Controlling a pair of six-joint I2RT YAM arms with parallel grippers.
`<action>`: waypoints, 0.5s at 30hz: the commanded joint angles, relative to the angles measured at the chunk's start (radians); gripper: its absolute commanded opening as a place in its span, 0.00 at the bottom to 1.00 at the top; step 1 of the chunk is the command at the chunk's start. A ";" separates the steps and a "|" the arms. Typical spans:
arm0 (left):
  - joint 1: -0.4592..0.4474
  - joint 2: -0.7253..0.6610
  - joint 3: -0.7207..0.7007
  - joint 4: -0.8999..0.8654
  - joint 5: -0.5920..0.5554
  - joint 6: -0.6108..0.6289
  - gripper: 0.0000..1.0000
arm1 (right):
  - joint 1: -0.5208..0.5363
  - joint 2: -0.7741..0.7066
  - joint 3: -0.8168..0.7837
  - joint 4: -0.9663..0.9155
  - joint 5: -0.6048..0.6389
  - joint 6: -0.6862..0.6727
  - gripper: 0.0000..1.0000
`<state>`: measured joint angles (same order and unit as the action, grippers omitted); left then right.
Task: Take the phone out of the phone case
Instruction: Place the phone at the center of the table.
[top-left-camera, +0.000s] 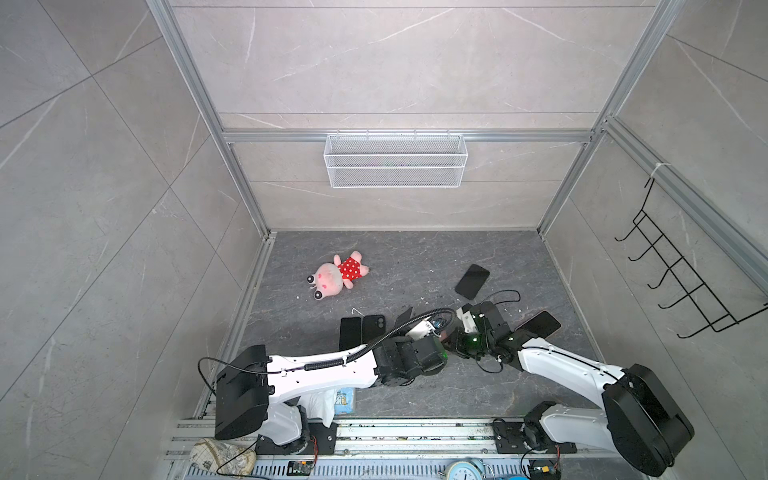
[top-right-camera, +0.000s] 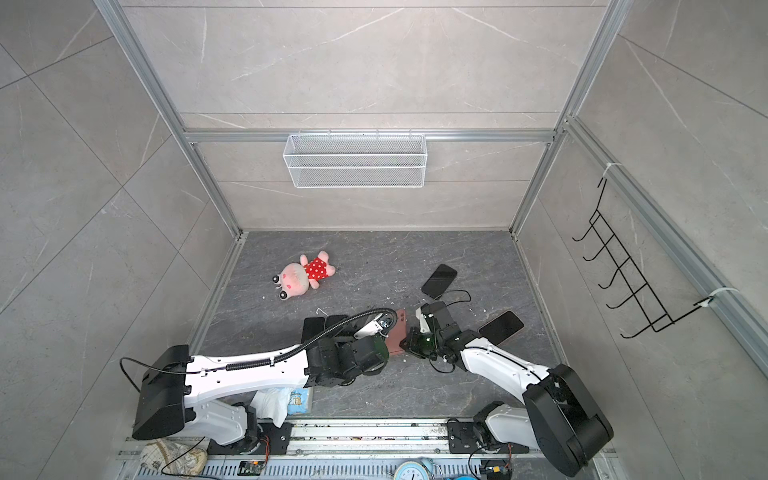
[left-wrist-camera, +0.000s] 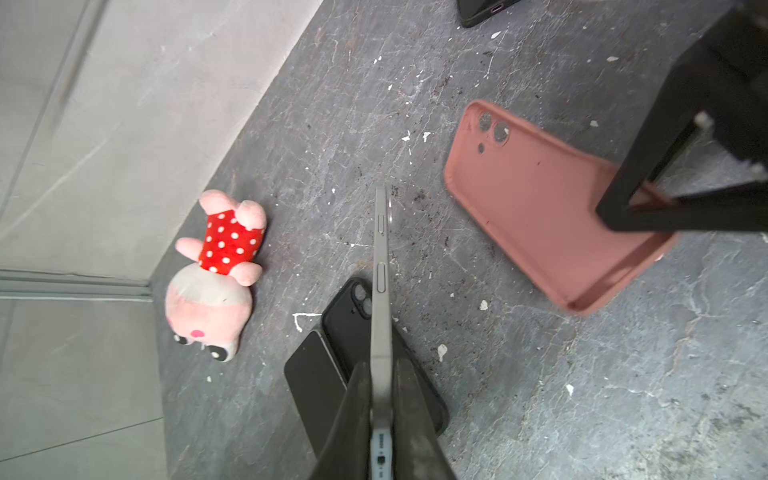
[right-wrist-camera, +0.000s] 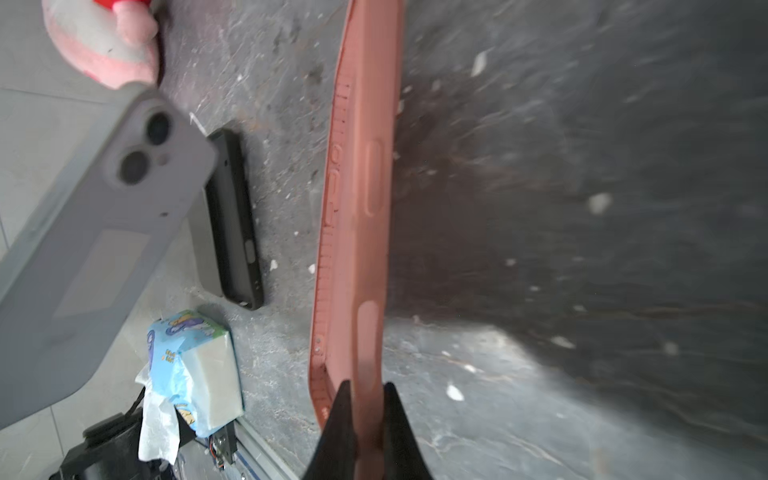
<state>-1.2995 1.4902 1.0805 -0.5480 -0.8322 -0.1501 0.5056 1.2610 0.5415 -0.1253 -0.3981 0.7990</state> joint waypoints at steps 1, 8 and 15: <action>-0.014 0.040 0.038 -0.054 -0.087 -0.034 0.00 | -0.015 -0.024 0.019 -0.045 -0.008 -0.042 0.00; -0.043 0.194 0.101 -0.105 -0.136 -0.037 0.00 | -0.015 -0.003 0.019 -0.002 -0.047 -0.034 0.00; -0.080 0.316 0.184 -0.246 -0.177 -0.110 0.00 | -0.015 0.012 0.024 0.000 -0.051 -0.041 0.00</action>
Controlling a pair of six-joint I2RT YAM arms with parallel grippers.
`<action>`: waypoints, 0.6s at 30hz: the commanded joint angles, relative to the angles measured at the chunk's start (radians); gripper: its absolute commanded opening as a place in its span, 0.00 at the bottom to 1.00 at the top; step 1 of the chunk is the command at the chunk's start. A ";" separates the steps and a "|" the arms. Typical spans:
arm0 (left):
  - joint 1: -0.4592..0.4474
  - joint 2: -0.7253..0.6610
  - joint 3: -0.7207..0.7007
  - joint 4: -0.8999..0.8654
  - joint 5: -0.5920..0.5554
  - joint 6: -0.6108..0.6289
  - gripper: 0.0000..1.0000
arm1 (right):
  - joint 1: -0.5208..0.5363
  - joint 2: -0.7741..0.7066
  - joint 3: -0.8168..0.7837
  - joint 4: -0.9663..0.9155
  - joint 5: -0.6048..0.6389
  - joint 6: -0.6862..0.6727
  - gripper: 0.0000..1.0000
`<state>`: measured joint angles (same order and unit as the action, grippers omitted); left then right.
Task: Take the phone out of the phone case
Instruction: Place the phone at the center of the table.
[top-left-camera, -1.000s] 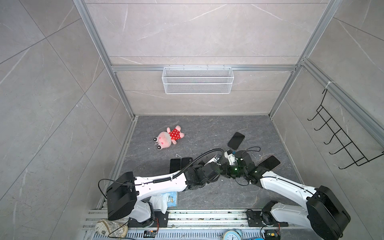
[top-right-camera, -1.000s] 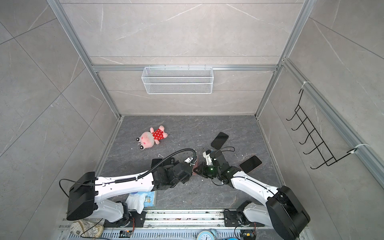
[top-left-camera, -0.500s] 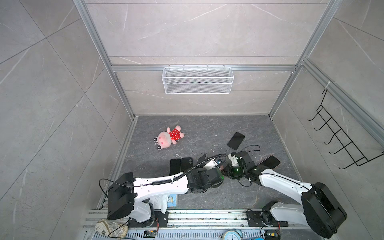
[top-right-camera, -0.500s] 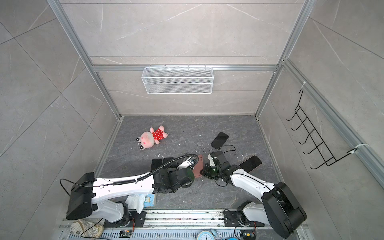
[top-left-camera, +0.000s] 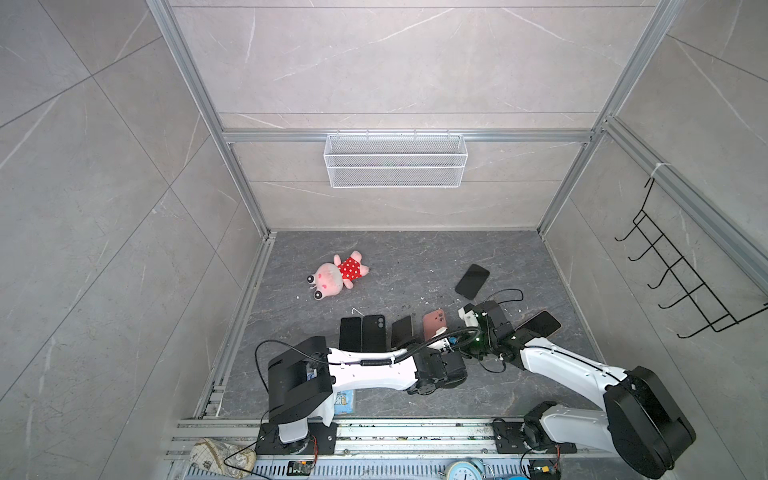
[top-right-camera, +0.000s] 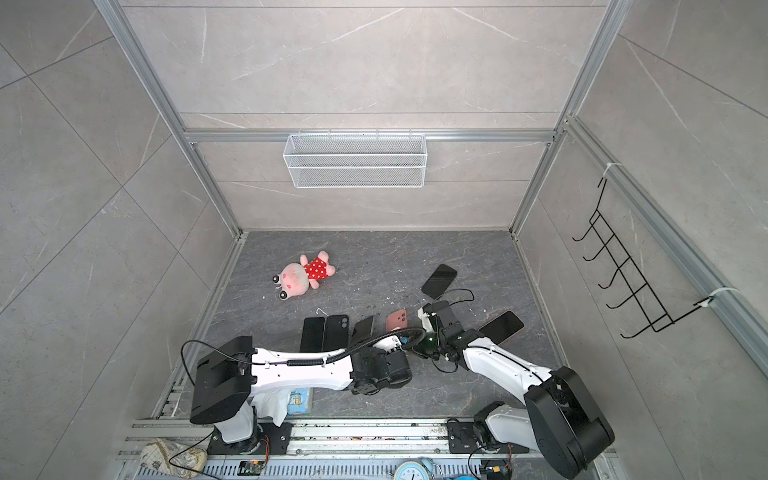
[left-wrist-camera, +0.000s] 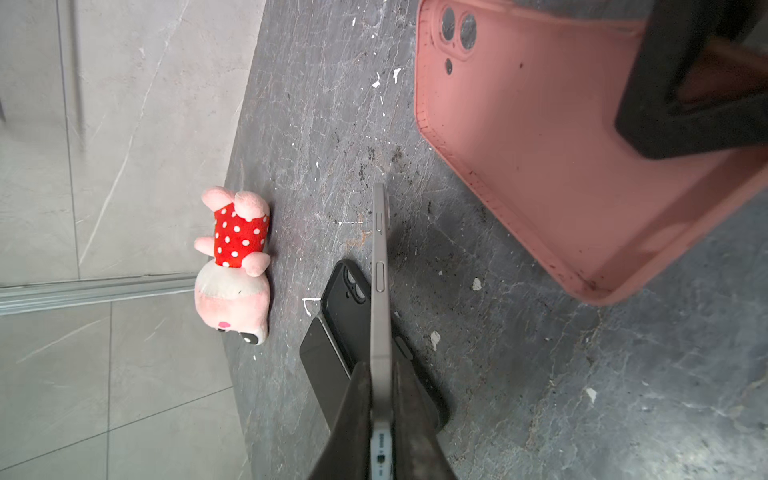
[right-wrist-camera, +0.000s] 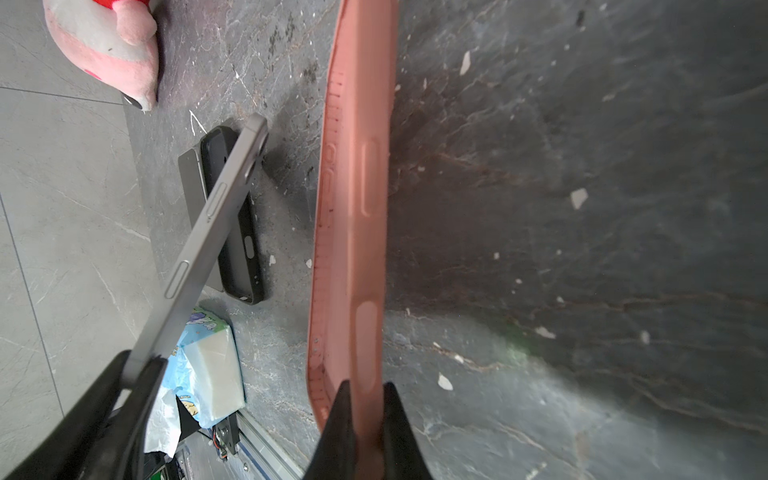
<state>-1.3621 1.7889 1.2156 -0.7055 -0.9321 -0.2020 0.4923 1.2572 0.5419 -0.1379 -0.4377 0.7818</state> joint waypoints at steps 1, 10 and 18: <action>-0.025 0.028 0.054 -0.100 -0.076 -0.070 0.00 | -0.001 0.022 0.024 0.015 -0.013 -0.025 0.00; -0.069 0.177 0.119 -0.160 -0.038 -0.179 0.02 | -0.002 0.105 0.045 0.072 -0.044 -0.027 0.00; -0.086 0.289 0.156 -0.177 -0.030 -0.249 0.07 | -0.002 0.147 0.039 0.097 -0.055 -0.030 0.00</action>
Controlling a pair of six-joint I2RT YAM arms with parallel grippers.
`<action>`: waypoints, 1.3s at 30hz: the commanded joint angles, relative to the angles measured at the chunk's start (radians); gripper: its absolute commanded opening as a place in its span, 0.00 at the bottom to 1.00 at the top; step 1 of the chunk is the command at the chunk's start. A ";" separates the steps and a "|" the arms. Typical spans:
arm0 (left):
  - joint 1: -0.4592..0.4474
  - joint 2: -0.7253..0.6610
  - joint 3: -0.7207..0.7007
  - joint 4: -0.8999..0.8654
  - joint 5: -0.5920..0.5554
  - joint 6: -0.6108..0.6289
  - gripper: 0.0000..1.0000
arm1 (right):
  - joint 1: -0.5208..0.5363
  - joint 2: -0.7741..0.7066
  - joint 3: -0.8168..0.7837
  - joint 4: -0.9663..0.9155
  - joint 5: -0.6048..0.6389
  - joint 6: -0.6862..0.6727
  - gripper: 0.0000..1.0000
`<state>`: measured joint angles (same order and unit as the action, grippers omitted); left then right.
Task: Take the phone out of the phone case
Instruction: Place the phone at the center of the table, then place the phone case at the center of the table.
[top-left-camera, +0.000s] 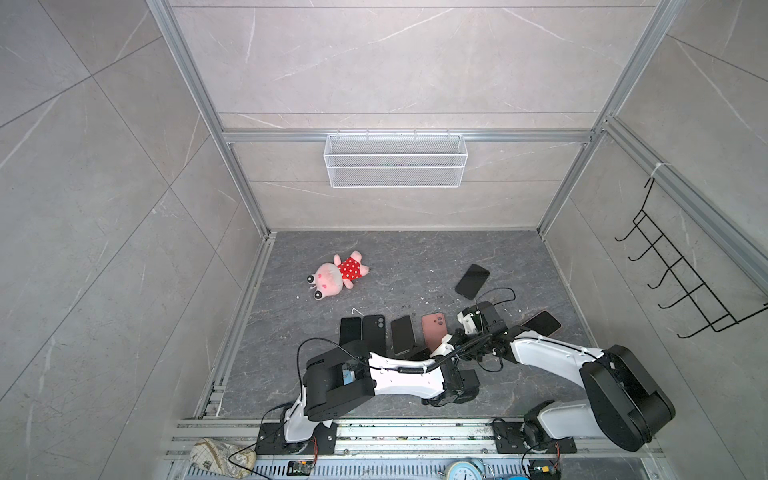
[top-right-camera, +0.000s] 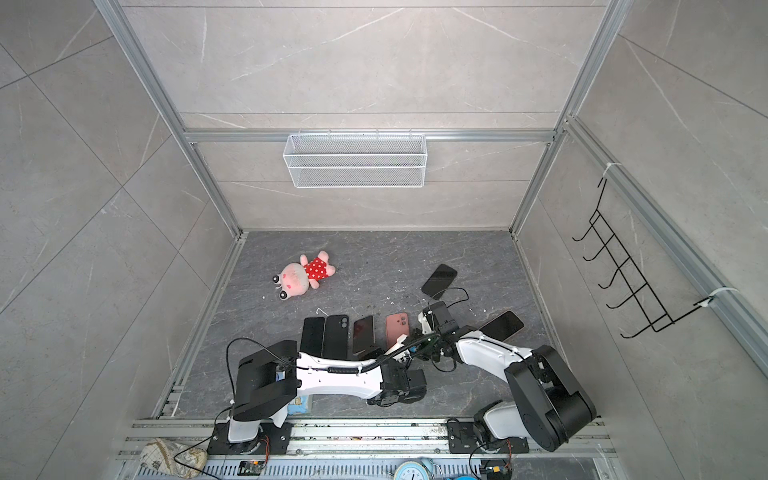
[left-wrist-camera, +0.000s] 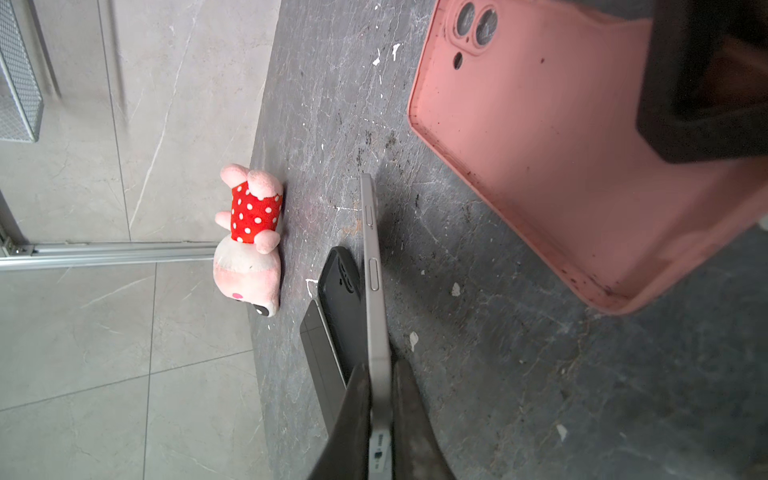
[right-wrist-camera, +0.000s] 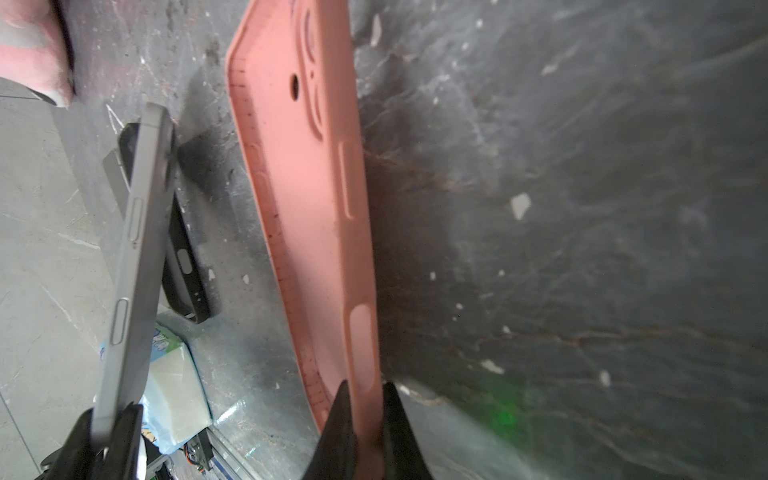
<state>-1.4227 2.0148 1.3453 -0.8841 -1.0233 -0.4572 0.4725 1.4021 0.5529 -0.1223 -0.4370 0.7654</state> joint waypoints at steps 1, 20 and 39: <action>-0.025 0.070 0.029 0.003 0.060 -0.002 0.08 | 0.019 0.006 0.027 0.083 -0.057 -0.014 0.00; -0.031 0.038 -0.027 -0.020 0.043 -0.151 0.45 | 0.018 0.054 0.029 0.117 -0.075 -0.012 0.00; 0.111 -0.616 -0.420 0.195 0.180 -0.306 0.78 | 0.144 0.164 0.005 0.289 -0.013 0.121 0.00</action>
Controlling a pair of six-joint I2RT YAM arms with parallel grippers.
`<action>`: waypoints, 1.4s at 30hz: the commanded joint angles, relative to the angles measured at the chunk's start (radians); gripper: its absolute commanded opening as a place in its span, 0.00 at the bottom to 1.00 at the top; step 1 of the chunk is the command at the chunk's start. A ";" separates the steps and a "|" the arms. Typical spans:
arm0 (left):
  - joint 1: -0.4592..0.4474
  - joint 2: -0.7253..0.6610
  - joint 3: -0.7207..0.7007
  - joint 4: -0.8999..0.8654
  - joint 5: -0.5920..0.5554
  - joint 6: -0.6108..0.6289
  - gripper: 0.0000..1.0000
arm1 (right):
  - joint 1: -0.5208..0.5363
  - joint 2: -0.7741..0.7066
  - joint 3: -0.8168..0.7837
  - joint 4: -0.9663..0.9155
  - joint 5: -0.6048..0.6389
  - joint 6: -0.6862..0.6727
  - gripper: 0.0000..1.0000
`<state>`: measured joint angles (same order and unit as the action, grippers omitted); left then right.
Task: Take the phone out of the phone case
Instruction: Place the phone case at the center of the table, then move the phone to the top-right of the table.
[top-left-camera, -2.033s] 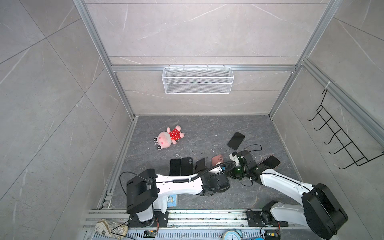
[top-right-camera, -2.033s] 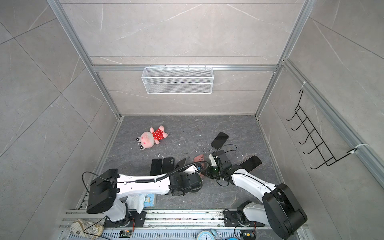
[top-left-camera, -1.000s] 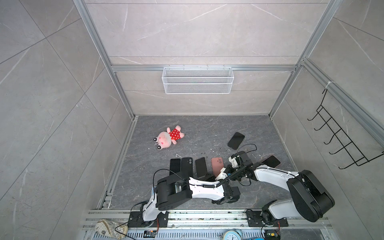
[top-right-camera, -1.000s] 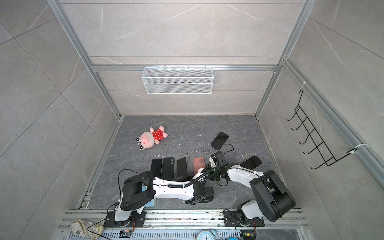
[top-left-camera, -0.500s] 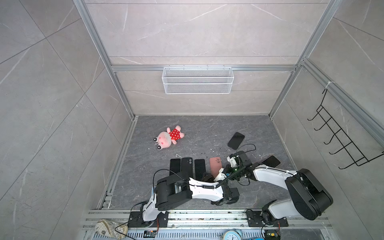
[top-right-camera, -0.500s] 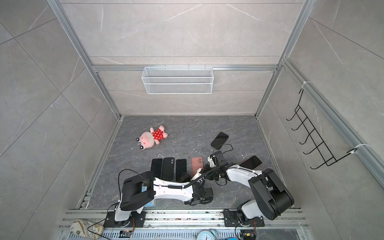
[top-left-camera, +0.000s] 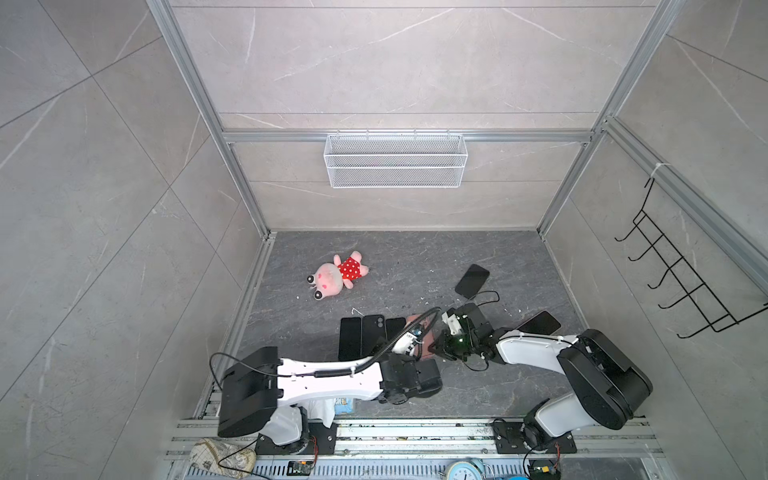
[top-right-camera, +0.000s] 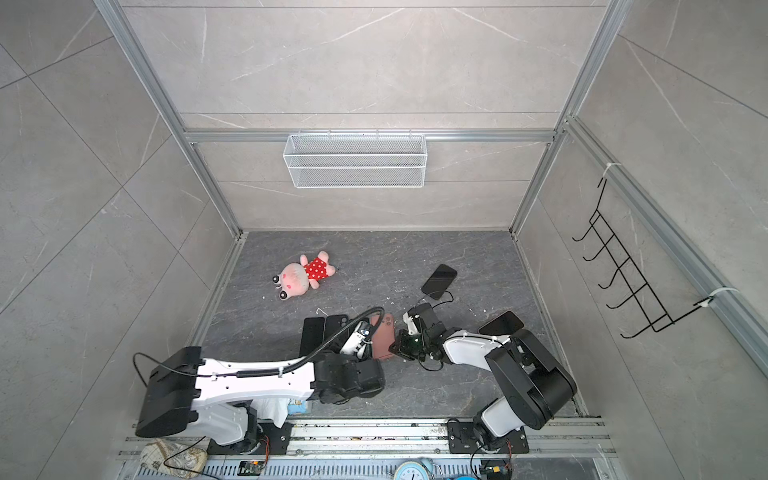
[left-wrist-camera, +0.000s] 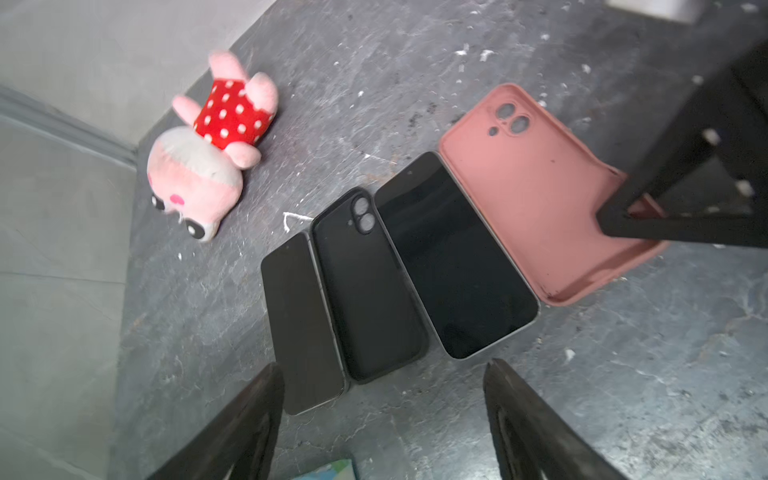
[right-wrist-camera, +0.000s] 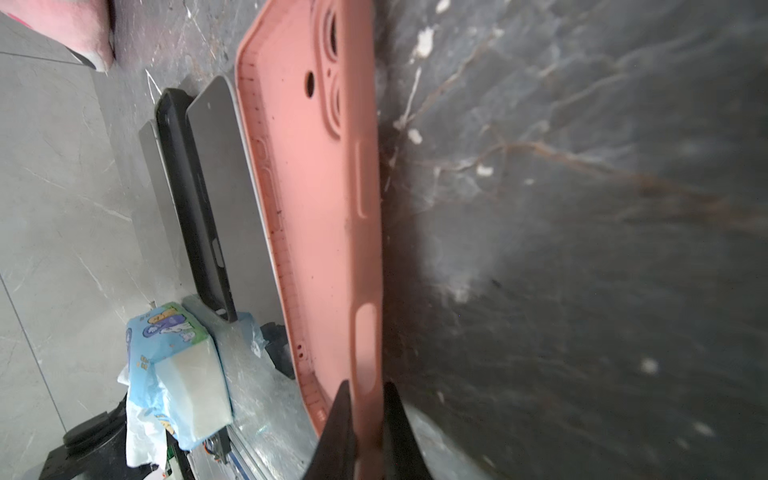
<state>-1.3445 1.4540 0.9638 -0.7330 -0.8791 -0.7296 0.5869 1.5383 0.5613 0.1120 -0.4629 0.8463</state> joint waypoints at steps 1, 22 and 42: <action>0.045 -0.079 -0.054 0.049 0.043 -0.031 0.79 | 0.039 0.034 -0.002 0.064 0.017 0.047 0.00; 0.230 -0.314 -0.112 0.269 0.334 0.078 0.82 | 0.090 -0.179 0.068 -0.325 0.223 -0.046 0.79; 0.358 -0.449 -0.254 0.635 0.630 0.204 0.89 | -0.242 0.065 0.564 -0.654 0.529 -0.289 0.99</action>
<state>-0.9882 1.0176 0.7147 -0.1513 -0.2810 -0.5594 0.3668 1.5303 1.0626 -0.5236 0.0399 0.5861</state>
